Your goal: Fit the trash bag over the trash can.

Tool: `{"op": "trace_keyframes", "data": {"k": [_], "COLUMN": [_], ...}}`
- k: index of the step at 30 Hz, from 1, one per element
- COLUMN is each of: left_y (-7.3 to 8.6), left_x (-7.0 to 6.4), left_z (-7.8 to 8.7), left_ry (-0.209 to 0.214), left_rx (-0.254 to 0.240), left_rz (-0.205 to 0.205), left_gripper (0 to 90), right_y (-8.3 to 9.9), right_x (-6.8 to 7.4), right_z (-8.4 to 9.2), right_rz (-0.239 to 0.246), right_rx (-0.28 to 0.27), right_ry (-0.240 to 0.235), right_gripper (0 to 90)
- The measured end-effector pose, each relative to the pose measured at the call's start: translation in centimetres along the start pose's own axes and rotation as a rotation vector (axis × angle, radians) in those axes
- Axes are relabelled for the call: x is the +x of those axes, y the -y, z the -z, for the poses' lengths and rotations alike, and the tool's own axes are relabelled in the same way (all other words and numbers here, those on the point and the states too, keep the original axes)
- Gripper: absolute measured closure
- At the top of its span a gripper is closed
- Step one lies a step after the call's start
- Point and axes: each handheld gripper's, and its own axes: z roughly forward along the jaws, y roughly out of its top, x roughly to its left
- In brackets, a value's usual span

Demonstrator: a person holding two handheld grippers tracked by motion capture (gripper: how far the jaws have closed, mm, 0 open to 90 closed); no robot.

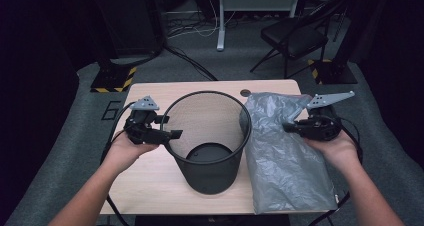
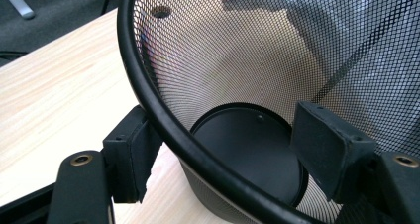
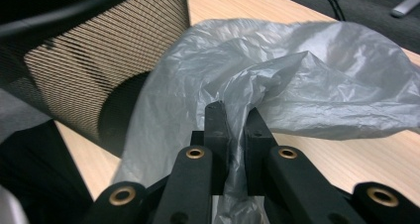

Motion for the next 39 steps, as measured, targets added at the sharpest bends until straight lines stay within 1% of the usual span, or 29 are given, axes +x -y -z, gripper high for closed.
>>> {"op": "trace_keyframes", "data": {"k": [2, 3, 5, 6, 9, 10, 13, 16, 18, 21, 22, 23, 24, 25, 26, 27, 28, 30, 31, 34, 39], "left_y": [0.0, 0.0, 0.0, 0.0, -0.1, -0.1, -0.1, -0.1, -0.1, -0.2, -0.2, -0.3, -0.3, -0.4, -0.4, -0.4, -0.4, -0.5, -0.5, -0.6, -0.8], "left_x": [0.1, 0.1, 0.0, 0.0, -0.1, -0.1, -0.1, -0.1, -0.2, -0.3, -0.3, -0.3, -0.3, -0.4, -0.4, -0.4, -0.4, -0.4, -0.5, -0.9, -1.2], "left_z": [0.0, 0.0, -0.1, -0.1, -0.2, -0.2, -0.3, -0.3, -0.4, -0.5, -0.6, -0.6, -0.7, -0.8, -0.8, -0.8, -0.9, -1.0, -1.1, -1.2, -1.5], "left_ry": [0.004, 0.009, 0.004, 0.004, -0.002, -0.002, -0.001, -0.003, -0.005, -0.008, -0.010, -0.011, -0.011, -0.012, -0.012, -0.012, -0.012, -0.008, -0.006, -0.007, 0.001], "left_rx": [0.003, 0.005, 0.006, 0.006, 0.006, 0.006, 0.005, 0.005, 0.003, 0.005, 0.005, 0.006, 0.005, 0.002, 0.002, 0.003, 0.001, 0.000, -0.001, 0.002, 0.005], "left_rz": [0.005, 0.007, 0.003, 0.003, -0.003, -0.003, -0.003, -0.002, 0.000, -0.004, -0.008, -0.009, -0.007, -0.005, -0.005, -0.006, -0.003, 0.001, 0.003, -0.011, -0.016], "left_gripper": [28.3, 28.3, 28.6, 28.5, 28.0, 28.0, 28.0, 28.0, 27.8, 27.6, 27.6, 27.5, 27.5, 27.4, 27.3, 27.4, 27.4, 27.4, 27.3, 27.3, 27.2], "right_y": [-0.3, -0.4, -0.6, -0.6, -0.9, -1.0, -1.2, -1.5, -1.7, -2.1, -2.3, -2.8, -2.8, -3.2, -3.2, -3.8, -3.8, -4.3, -4.9, -5.9, -7.7], "right_x": [0.2, 0.3, 0.5, 0.5, 0.8, 0.8, 0.8, 0.9, 0.9, 1.0, 1.1, 1.3, 1.3, 1.5, 1.5, 1.7, 1.7, 1.8, 2.0, 2.3, 3.0], "right_z": [0.3, 0.4, 0.7, 0.7, 1.1, 1.3, 2.0, 2.6, 2.9, 3.6, 3.8, 4.3, 4.3, 4.8, 4.8, 5.3, 5.3, 5.8, 6.3, 6.9, 7.8], "right_rz": [0.007, 0.008, 0.017, 0.017, 0.027, 0.035, 0.058, 0.084, 0.087, 0.099, 0.108, 0.138, 0.138, 0.162, 0.162, 0.170, 0.170, 0.175, 0.187, 0.207, 0.236], "right_rx": [-0.007, -0.012, -0.027, -0.027, -0.041, -0.048, -0.089, -0.108, -0.114, -0.137, -0.145, -0.165, -0.165, -0.181, -0.181, -0.196, -0.196, -0.212, -0.228, -0.252, -0.301], "right_ry": [-0.012, -0.024, -0.056, -0.056, -0.081, -0.092, -0.147, -0.170, -0.175, -0.206, -0.218, -0.237, -0.237, -0.250, -0.250, -0.263, -0.263, -0.272, -0.276, -0.286, -0.300], "right_gripper": [83.9, 83.9, 83.9, 83.9, 83.9, 83.9, 83.9, 83.9, 83.9, 83.9, 83.9, 83.9, 83.9, 83.9, 83.9, 83.9, 83.9, 84.0, 84.0, 84.1, 84.4]}}
